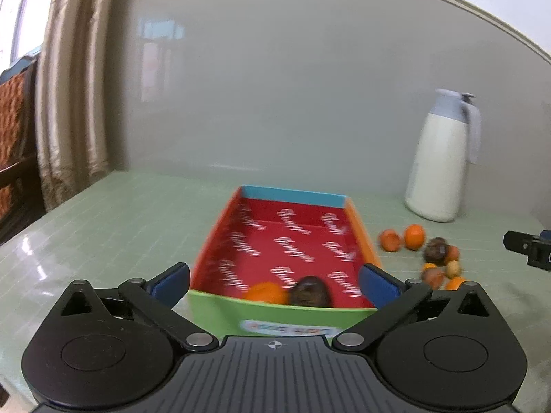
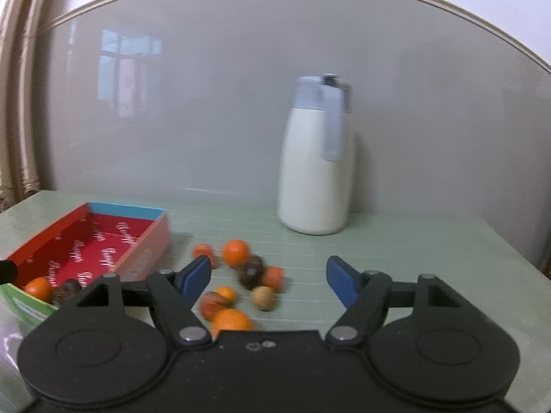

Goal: Organize fruits
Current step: 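Carry the dark brown fruit with the right gripper into the box and release, then move the left gripper to another mandarin orange and close on it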

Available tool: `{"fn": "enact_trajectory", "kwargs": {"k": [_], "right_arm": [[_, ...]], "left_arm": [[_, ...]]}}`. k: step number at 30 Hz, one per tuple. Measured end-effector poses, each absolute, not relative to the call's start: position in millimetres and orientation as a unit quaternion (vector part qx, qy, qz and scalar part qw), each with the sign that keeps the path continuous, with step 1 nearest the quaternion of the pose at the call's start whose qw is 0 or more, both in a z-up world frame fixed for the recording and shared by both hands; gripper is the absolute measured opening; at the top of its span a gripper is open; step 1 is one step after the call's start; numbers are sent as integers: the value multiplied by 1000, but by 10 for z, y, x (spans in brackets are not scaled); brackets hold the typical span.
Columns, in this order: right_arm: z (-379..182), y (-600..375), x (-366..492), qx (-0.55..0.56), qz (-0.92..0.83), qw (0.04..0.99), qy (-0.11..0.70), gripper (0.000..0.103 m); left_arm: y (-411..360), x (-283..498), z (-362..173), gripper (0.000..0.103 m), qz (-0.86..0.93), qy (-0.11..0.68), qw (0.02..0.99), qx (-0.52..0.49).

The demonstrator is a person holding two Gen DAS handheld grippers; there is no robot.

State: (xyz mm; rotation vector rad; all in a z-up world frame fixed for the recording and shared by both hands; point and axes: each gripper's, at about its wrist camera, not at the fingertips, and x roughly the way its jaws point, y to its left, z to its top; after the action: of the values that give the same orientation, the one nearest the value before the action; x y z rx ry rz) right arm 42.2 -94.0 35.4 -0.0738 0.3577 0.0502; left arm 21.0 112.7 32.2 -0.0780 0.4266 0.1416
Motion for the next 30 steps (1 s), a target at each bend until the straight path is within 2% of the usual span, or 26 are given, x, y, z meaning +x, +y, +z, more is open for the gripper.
{"fn": "enact_trajectory", "kwargs": {"k": [15, 25, 27, 29, 30], "right_arm": [[328, -1826, 243, -16, -53, 981, 184, 74], [223, -2242, 170, -11, -90, 976, 198, 74], [197, -2322, 202, -10, -94, 975, 200, 74], [177, -2388, 228, -7, -100, 974, 205, 74], [170, -2420, 232, -4, -102, 973, 206, 74]], "left_arm": [[219, 348, 327, 103, -7, 214, 977, -20], [-386, 627, 157, 102, -42, 248, 968, -2], [-487, 698, 118, 100, -42, 254, 966, 7], [-563, 781, 77, 86, -42, 262, 964, 13], [-585, 830, 47, 84, -43, 270, 962, 14]]}}
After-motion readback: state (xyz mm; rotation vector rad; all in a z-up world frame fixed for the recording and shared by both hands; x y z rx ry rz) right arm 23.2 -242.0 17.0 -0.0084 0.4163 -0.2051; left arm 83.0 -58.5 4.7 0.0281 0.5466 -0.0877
